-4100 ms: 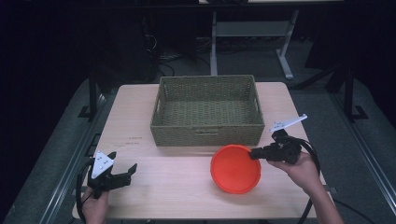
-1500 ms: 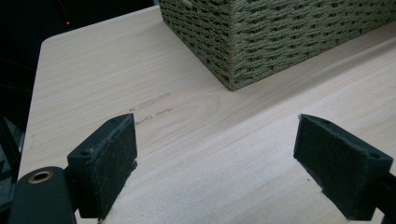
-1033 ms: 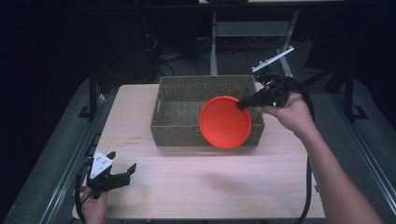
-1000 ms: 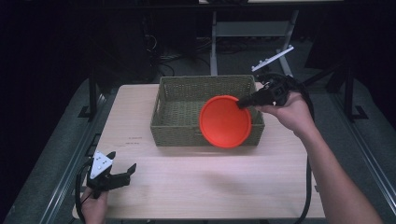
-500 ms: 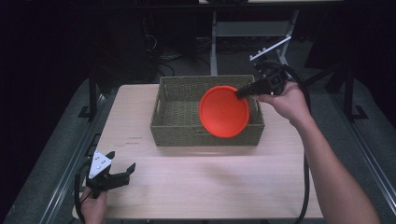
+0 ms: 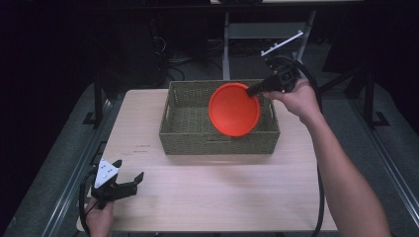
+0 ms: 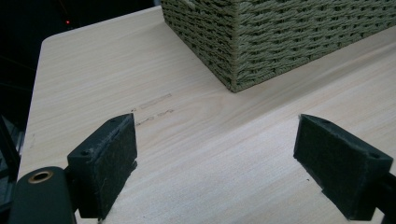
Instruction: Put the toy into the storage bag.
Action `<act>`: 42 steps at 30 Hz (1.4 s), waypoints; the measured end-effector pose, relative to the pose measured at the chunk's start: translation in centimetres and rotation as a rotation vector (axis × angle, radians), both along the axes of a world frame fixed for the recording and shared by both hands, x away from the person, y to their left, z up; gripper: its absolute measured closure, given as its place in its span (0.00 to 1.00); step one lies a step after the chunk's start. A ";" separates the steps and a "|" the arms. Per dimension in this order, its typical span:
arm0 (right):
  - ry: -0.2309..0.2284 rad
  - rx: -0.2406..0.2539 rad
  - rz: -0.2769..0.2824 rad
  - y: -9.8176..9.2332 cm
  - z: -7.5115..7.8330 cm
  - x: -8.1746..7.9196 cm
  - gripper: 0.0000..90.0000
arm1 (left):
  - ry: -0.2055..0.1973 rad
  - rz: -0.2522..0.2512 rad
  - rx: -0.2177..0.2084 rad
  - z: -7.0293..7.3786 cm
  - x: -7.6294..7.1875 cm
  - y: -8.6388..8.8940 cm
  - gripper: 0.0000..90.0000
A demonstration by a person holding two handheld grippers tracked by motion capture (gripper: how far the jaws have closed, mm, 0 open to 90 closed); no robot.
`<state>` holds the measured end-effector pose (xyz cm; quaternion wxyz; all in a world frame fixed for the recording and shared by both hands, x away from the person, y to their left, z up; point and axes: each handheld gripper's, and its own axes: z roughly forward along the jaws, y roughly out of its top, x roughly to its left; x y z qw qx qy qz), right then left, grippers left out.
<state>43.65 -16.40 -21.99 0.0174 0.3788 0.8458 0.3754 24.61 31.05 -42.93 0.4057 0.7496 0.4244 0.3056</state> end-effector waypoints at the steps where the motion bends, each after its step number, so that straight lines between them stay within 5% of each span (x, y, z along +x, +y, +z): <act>1: 0.000 -0.002 0.000 0.0 -0.1 0.2 0.91 | -0.002 -0.001 -0.001 0.0 0.0 0.0 0.14; 42: 0.038 -0.035 -0.152 -0.8 -2.5 5.8 0.91 | -0.005 0.001 -0.011 0.1 -0.1 0.1 0.14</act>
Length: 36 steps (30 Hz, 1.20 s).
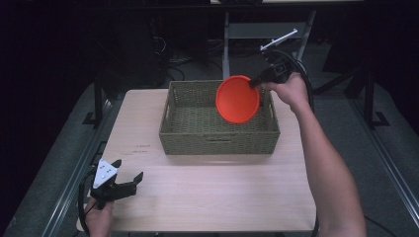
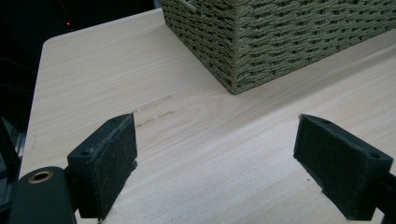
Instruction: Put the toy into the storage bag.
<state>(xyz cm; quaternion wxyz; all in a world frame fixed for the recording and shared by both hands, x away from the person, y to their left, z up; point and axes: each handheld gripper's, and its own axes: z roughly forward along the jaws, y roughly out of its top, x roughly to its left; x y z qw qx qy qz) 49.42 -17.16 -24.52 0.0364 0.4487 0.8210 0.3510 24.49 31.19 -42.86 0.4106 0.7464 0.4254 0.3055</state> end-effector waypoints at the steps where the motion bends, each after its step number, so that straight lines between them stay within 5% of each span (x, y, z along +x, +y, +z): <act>1: 0.000 0.000 0.000 0.0 0.0 0.0 0.91 | 0.000 0.000 0.000 0.0 0.0 0.0 0.14; 5: 0.014 0.043 -0.020 -0.3 -0.8 0.6 0.91 | 0.002 -0.001 0.002 0.0 0.1 0.0 0.14; 18: 0.044 -0.002 -0.055 -0.1 -3.7 1.8 0.91 | 0.002 -0.003 0.006 0.0 0.0 0.0 0.14; 36: 0.080 0.007 -0.055 0.7 -6.0 2.3 0.91 | 0.001 -0.004 0.002 0.1 -0.1 0.0 0.14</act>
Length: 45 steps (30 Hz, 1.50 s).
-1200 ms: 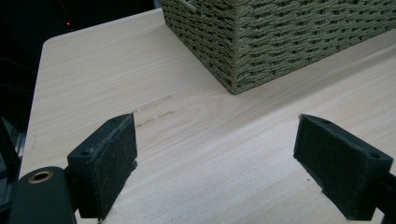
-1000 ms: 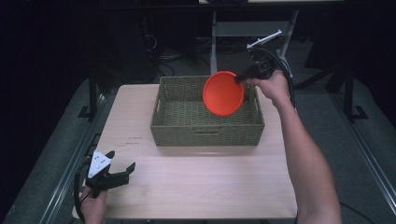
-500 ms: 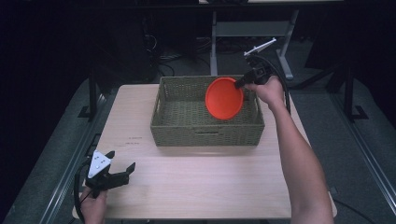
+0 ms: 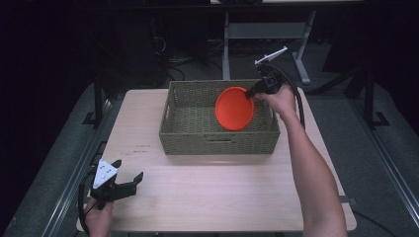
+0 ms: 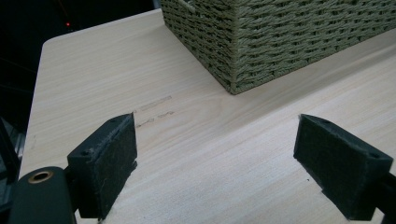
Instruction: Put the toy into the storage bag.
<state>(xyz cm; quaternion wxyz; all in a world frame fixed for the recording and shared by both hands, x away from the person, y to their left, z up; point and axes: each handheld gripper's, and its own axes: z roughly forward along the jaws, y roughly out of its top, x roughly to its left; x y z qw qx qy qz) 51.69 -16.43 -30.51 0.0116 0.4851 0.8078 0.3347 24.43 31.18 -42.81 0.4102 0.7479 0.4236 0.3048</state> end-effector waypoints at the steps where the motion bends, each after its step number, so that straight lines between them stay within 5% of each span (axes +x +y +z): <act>1: 0.000 0.004 -0.006 0.1 -0.1 0.0 0.91 | 0.000 0.000 0.001 0.0 0.0 0.0 0.14; 38: 0.087 -0.023 0.020 2.4 -5.6 0.3 0.90 | -0.004 -0.002 -0.004 0.0 0.0 0.0 0.14; 45: 0.134 -0.059 0.031 1.6 -6.0 0.3 0.80 | 0.000 0.000 -0.004 0.0 0.0 -0.1 0.14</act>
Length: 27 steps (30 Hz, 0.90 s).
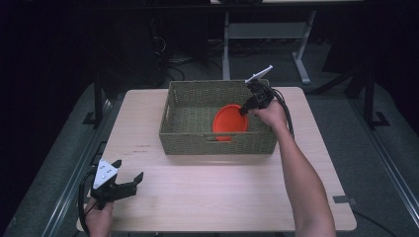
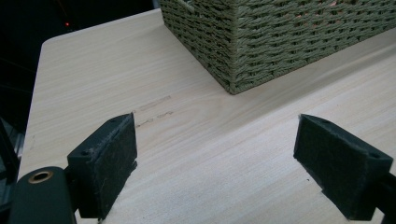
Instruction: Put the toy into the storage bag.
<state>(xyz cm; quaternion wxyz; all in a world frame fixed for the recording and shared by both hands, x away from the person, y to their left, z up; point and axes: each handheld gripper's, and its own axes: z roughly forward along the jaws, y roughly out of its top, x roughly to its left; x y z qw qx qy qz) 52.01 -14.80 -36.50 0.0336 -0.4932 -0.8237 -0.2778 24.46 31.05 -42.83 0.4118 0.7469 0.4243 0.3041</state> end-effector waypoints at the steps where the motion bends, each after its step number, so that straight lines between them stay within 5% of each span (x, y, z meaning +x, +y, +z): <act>1: 0.001 0.001 -0.001 -0.1 -0.1 0.0 0.79 | 0.000 -0.001 0.005 0.0 0.0 0.0 0.14; 15: 0.021 -0.051 0.005 -0.1 -0.7 -0.3 0.64 | -0.001 -0.002 0.005 0.0 -0.1 0.0 0.14; 27: 0.000 0.024 0.018 -1.1 -0.1 -1.0 0.60 | 0.000 -0.002 0.006 0.0 -0.1 -0.1 0.14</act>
